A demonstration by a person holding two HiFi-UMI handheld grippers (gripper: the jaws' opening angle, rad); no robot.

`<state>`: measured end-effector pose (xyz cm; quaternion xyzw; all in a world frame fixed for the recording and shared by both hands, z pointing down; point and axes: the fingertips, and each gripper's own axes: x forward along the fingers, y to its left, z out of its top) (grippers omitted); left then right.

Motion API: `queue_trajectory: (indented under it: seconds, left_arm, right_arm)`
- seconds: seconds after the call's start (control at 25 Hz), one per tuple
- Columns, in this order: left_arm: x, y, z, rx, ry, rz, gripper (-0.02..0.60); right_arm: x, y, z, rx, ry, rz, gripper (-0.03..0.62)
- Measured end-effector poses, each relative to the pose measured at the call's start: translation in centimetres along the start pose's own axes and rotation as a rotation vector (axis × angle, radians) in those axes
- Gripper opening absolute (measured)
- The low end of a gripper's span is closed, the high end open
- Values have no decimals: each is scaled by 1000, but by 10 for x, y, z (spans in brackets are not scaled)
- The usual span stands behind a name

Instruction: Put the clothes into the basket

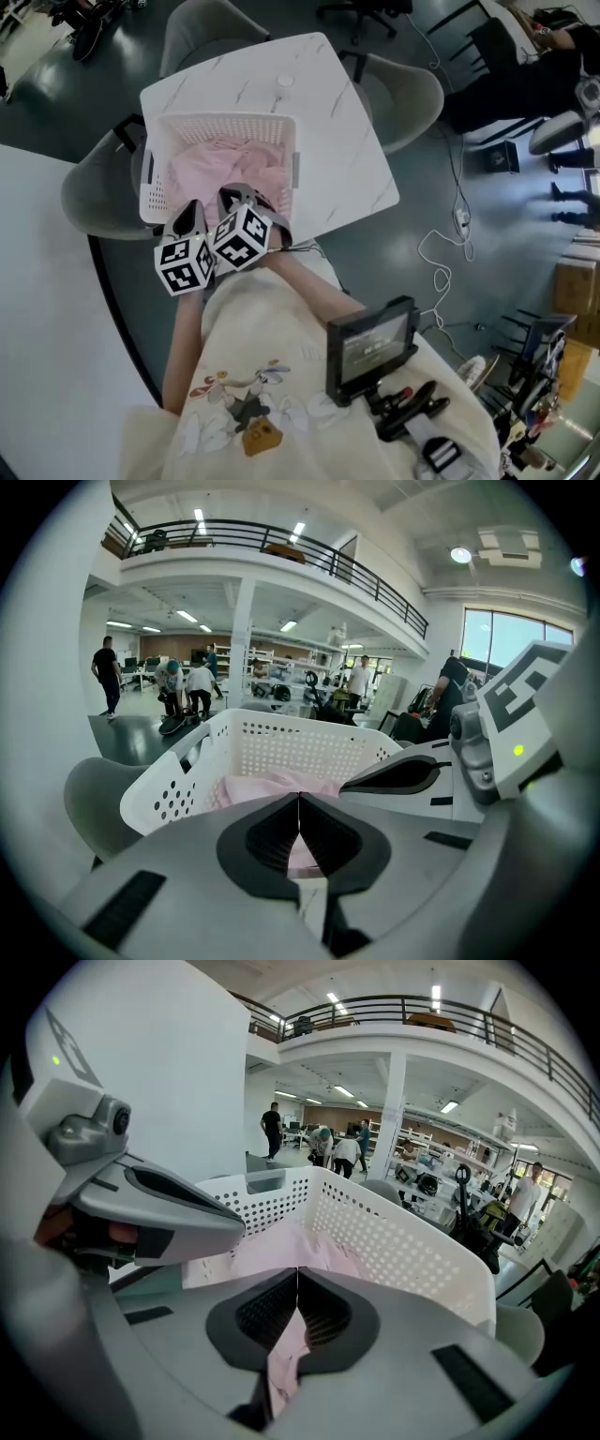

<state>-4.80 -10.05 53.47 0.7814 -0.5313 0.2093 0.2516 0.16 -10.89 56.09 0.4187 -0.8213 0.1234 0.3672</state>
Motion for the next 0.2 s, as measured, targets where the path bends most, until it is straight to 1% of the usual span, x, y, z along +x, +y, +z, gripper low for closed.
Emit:
queue_trajectory:
  seconds: [0.2]
  left_arm:
    - [0,-2,4,0,-1,-18,11]
  right_arm:
    - [-1,-1,0,1,15,3,8]
